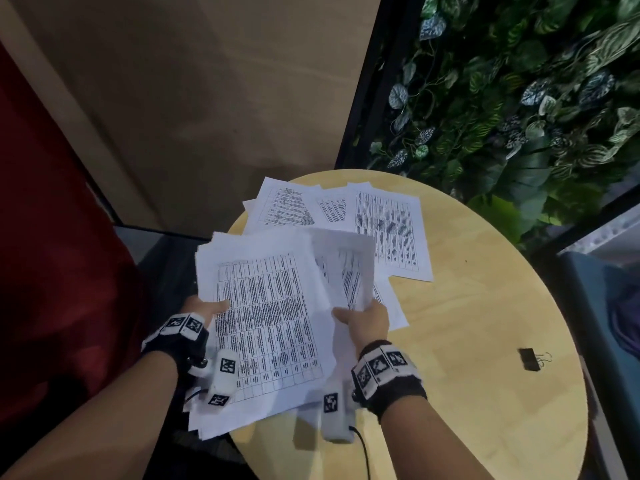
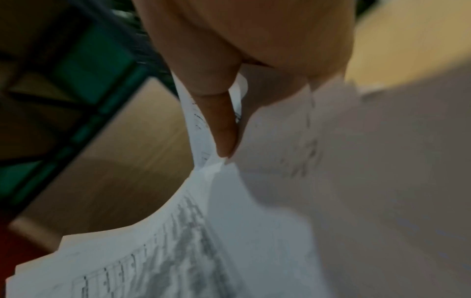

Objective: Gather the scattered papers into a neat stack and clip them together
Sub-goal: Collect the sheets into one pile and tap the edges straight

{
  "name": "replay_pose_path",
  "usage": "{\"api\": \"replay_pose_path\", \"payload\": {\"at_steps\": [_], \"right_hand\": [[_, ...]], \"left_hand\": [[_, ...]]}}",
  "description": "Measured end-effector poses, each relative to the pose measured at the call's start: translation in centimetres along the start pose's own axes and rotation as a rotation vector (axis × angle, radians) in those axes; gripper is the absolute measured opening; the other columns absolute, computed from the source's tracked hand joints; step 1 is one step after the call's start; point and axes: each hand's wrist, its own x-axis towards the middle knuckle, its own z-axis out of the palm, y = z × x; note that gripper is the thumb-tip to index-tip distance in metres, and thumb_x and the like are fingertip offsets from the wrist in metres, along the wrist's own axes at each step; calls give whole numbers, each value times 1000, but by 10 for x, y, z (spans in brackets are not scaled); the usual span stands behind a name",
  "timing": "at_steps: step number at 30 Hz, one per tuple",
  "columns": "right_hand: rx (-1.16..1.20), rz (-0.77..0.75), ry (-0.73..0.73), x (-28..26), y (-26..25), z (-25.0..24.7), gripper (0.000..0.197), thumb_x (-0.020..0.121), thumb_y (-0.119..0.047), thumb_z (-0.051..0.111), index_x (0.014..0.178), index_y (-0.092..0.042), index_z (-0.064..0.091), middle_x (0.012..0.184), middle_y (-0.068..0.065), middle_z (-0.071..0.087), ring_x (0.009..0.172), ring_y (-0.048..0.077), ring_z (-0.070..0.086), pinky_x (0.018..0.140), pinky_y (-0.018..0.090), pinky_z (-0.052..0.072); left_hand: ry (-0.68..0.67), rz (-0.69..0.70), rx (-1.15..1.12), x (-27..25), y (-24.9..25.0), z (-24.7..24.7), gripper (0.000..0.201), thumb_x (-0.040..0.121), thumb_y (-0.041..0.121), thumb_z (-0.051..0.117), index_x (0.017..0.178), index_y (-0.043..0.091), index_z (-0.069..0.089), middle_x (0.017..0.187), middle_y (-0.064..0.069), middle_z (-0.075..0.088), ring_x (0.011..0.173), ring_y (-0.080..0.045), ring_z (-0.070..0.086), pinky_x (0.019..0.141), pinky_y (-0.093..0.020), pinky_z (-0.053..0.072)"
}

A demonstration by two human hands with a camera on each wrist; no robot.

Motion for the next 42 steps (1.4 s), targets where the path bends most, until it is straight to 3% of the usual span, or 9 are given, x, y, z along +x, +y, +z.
{"api": "replay_pose_path", "payload": {"at_steps": [5,10,15,18,29,32,37,39,42], "right_hand": [[110,-274,-87,6,-60,-37,17,76,-2,73,91,-4,65,75,6,67,60,14,64,56,25,52],[154,-189,63,78,-97,-61,34,80,-8,70,110,1,59,99,14,65,88,30,63,81,35,51],[-469,-110,104,147,-94,-62,17,93,-5,44,92,2,59,111,21,60,93,29,55,59,21,41],[-803,-135,112,173,-77,-53,33,95,-12,39,119,2,56,122,19,56,113,32,54,92,33,47],[-709,-230,75,129,-33,-35,8,87,-10,38,94,-8,42,91,15,57,81,30,53,85,41,45],[-529,-172,198,139,-32,-44,21,90,-9,39,106,0,50,81,15,54,64,25,49,55,30,38],[-634,77,285,159,-42,-49,63,78,-51,60,123,-9,47,121,19,50,110,38,50,91,46,44],[-618,190,229,152,-45,-43,97,58,-59,76,134,-13,34,133,17,40,117,40,47,87,49,43],[-613,162,183,149,-39,-31,92,63,-33,83,135,-14,30,135,18,35,113,38,50,73,41,43]], "left_hand": [[-15,95,-192,6,28,-13,88,58,44,81,124,-6,53,133,-20,53,119,-36,51,106,-44,36],[-17,106,-166,37,53,-21,93,54,41,85,127,-4,51,135,-17,52,120,-37,52,105,-46,39],[-21,60,37,35,81,-5,61,76,9,73,127,-13,48,133,-17,51,123,-36,50,106,-40,38],[12,52,163,48,80,12,60,85,15,66,132,-12,40,139,-17,46,128,-33,46,107,-36,37],[41,-25,198,55,52,11,70,82,17,69,137,-9,35,144,-21,40,130,-34,44,109,-39,36],[49,-16,188,53,55,15,70,84,16,67,139,-9,33,146,-21,37,133,-32,40,110,-36,34],[40,1,177,54,51,12,63,82,17,69,133,-7,43,137,-20,49,123,-33,51,104,-37,42],[29,15,171,53,51,11,59,81,16,70,131,-7,47,134,-20,52,120,-33,54,102,-38,43],[33,23,177,50,53,12,57,81,14,70,129,-7,48,134,-19,53,120,-33,54,103,-38,43]]}}
